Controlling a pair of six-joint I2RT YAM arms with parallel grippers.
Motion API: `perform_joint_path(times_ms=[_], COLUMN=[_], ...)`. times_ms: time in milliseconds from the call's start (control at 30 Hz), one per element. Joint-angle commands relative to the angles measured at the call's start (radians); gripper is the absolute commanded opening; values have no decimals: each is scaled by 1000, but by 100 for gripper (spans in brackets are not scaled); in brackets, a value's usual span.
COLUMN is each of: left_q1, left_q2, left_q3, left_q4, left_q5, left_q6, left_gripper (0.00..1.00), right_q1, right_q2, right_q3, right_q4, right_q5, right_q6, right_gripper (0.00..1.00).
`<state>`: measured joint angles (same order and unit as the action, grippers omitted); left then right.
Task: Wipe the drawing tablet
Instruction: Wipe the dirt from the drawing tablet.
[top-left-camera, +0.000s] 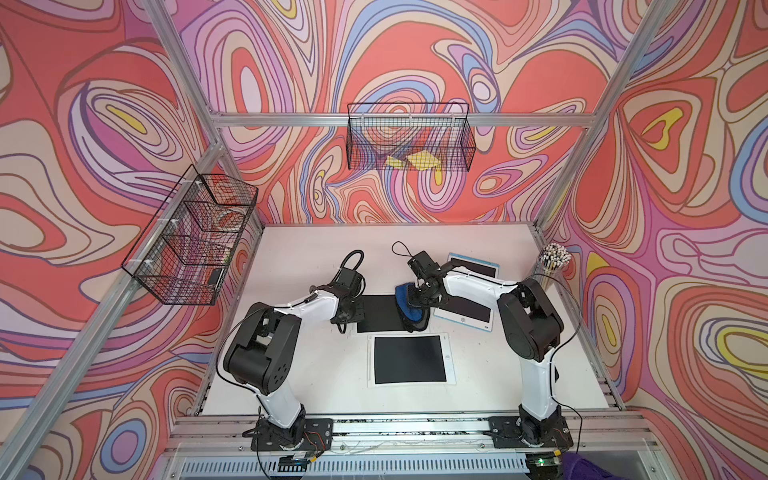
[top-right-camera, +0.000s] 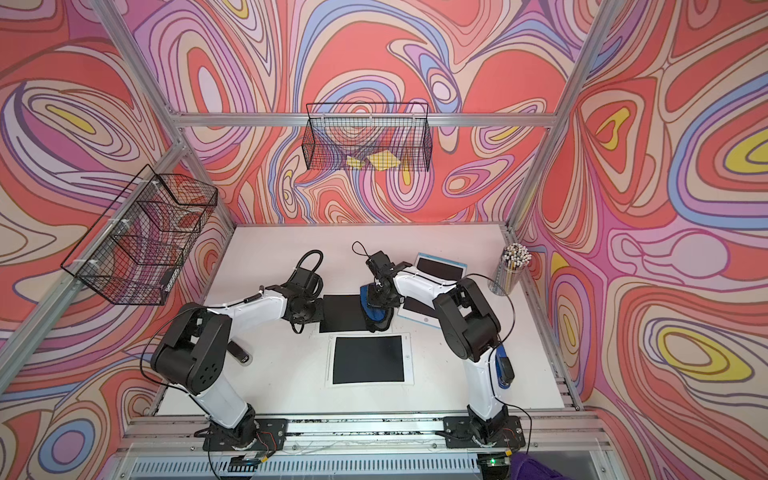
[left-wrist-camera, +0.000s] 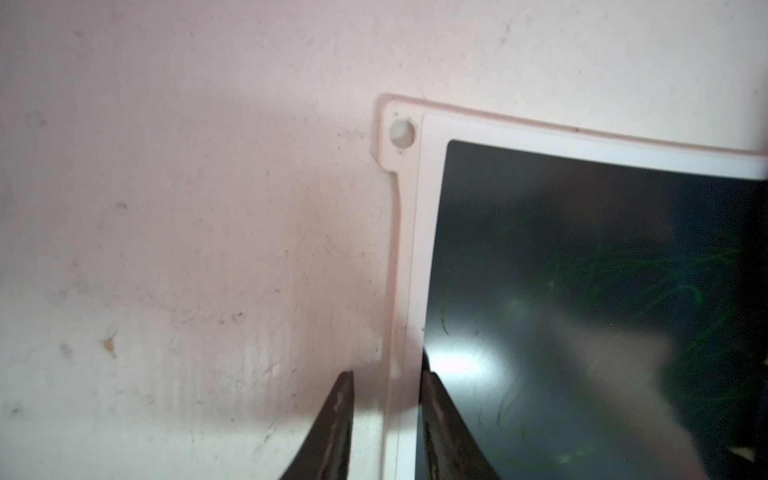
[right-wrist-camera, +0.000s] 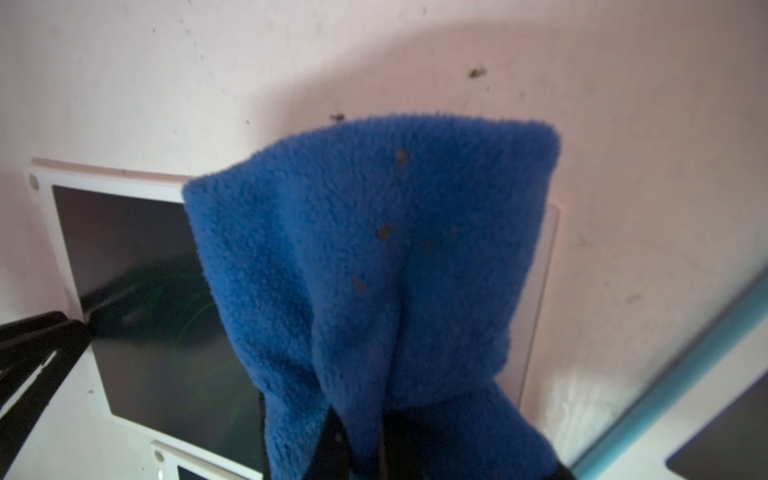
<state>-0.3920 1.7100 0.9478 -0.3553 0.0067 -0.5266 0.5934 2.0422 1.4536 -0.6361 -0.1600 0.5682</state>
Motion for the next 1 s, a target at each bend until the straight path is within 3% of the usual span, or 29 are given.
perform_joint_path(times_ms=[0,467,767,967], left_q1=[-5,-11,-11,-11], left_q2=[62,80,72,71], left_q3=[-15,-40,-55,-60], left_q4=[-50,-9,-1,6], left_q5=[13,33,27,36], left_q6=[6,-8,-11,-10], left_gripper=[28,28,28,28], right_q1=[24,129,-93,-51], right_q2=[17,318,70,102], right_q3=[-39,215,-101,-77], right_q4=[-15,-16,-27,-38], right_q5=[-47,-142,-43,-48], right_q6=[-8,62,8,-7], right_gripper=[0,0,0,0])
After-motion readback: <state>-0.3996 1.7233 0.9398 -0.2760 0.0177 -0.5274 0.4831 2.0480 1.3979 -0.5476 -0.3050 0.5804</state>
